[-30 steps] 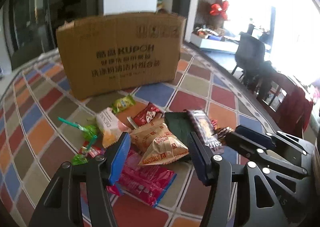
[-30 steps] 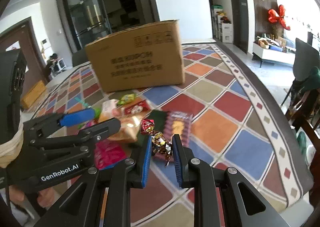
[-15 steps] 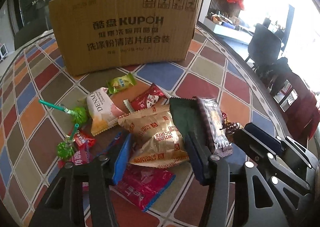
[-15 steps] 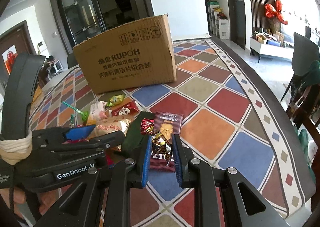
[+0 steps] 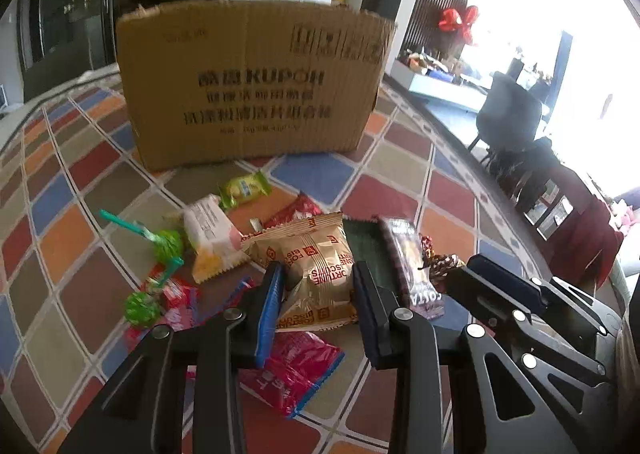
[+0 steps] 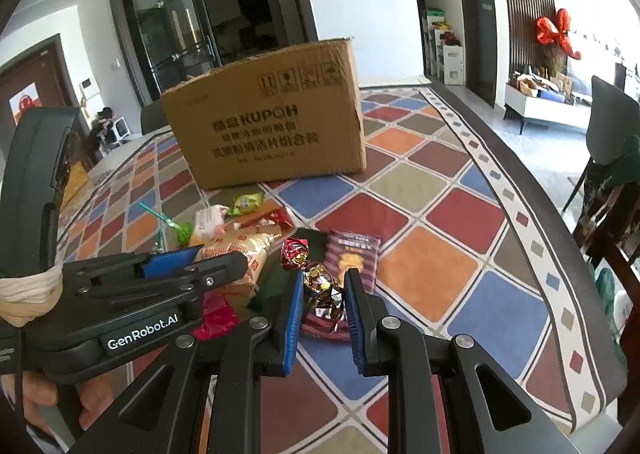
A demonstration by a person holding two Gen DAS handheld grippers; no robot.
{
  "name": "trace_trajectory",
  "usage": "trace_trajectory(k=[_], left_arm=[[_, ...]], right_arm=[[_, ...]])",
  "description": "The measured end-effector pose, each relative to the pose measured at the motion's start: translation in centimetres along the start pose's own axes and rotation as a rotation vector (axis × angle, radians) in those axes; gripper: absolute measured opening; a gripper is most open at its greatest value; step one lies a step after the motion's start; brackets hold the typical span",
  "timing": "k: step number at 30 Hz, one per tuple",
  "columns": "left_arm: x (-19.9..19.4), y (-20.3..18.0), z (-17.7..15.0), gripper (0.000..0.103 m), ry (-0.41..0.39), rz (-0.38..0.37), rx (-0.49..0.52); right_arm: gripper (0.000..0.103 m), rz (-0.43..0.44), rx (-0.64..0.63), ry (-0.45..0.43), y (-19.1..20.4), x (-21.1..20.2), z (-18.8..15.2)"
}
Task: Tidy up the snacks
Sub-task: 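Grasp the cream snack bag with the left tool while the right tool holds the candy, then carry both snacks over the cardboard box and open both tools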
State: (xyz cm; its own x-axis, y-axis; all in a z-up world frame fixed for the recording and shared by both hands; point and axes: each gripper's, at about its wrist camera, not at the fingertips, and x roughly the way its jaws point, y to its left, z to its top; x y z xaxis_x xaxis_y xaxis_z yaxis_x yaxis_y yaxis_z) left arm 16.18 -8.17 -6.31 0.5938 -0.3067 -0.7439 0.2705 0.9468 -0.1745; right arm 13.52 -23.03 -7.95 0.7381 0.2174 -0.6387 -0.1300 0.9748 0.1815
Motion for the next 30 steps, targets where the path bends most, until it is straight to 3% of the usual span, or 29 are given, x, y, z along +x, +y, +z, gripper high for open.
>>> trace_trajectory(k=[9,22,30], left_arm=[[-2.7,0.9,1.8,0.035,-0.096,0.019,0.013],[-6.9,2.3,7.5,0.035,-0.271,0.084,0.083],[-8.1,3.3,11.4,0.035,-0.326,0.111,0.113]], right_arm=[[0.022,0.008,-0.032,-0.062,1.5,-1.3,1.9],[0.022,0.026,-0.094,-0.220,3.9,-2.7,8.4],[0.022,0.041,-0.117,-0.266,4.6,-2.4,12.5]])
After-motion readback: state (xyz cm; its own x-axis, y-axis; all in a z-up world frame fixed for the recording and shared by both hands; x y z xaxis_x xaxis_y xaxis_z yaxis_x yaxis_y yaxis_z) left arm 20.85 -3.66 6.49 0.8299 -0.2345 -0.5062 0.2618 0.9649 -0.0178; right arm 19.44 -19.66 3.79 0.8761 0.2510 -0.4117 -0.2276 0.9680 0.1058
